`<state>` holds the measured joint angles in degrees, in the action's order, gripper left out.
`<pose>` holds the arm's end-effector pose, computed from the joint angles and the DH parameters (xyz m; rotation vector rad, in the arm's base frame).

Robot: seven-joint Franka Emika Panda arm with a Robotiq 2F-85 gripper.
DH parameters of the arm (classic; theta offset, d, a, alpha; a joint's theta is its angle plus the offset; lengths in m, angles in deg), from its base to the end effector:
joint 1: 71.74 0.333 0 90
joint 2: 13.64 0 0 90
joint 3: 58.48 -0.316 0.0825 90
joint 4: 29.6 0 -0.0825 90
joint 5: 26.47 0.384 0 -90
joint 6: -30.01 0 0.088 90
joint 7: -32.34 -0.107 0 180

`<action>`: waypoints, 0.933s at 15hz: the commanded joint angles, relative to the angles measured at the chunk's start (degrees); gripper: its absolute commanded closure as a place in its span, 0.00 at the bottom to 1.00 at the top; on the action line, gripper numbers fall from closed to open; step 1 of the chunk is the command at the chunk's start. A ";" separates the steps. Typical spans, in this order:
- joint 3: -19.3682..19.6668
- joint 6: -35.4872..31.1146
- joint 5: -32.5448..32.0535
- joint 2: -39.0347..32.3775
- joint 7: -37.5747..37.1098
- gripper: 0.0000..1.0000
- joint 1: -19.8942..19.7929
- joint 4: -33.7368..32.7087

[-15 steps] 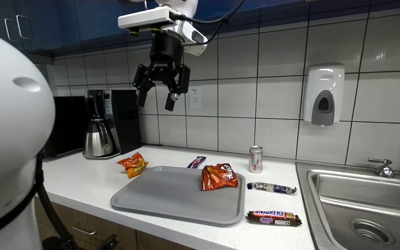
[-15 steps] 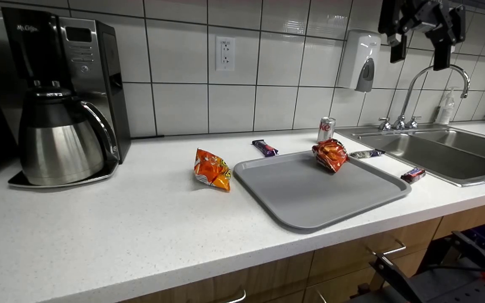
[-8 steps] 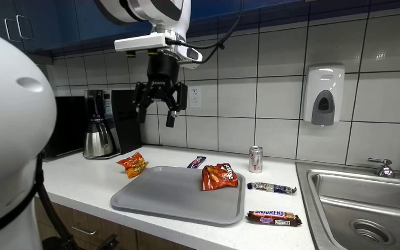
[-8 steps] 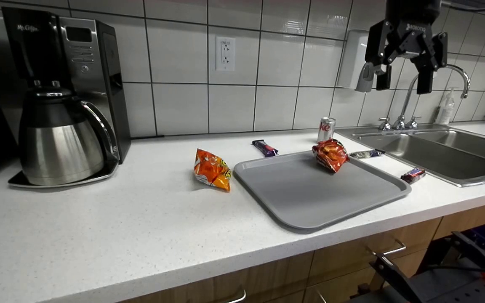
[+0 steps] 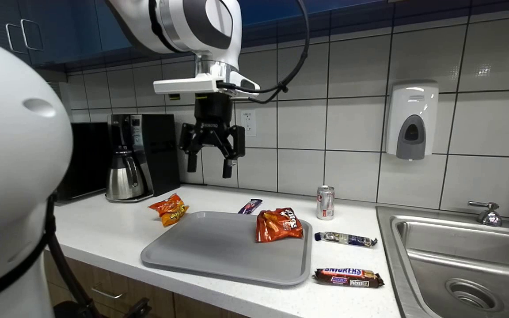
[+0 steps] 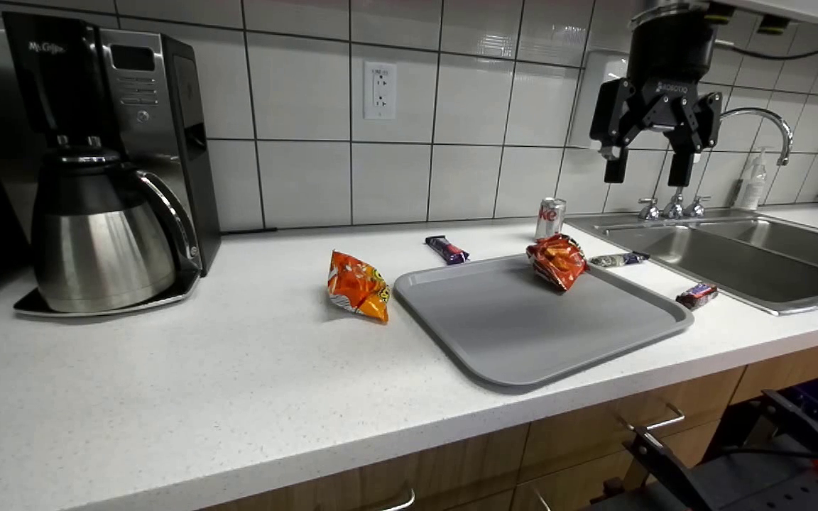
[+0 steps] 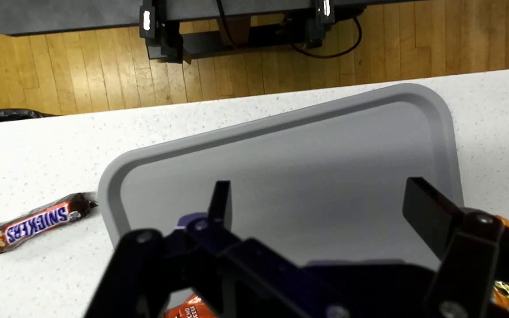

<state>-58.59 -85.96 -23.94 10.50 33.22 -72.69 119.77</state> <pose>0.3770 -0.0030 0.3813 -3.0917 0.0341 0.2495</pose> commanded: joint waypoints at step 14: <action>-1.08 -15.87 -1.61 -18.80 -3.50 0.00 0.72 -6.38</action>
<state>-59.35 -100.80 -24.76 -3.57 32.09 -72.27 117.31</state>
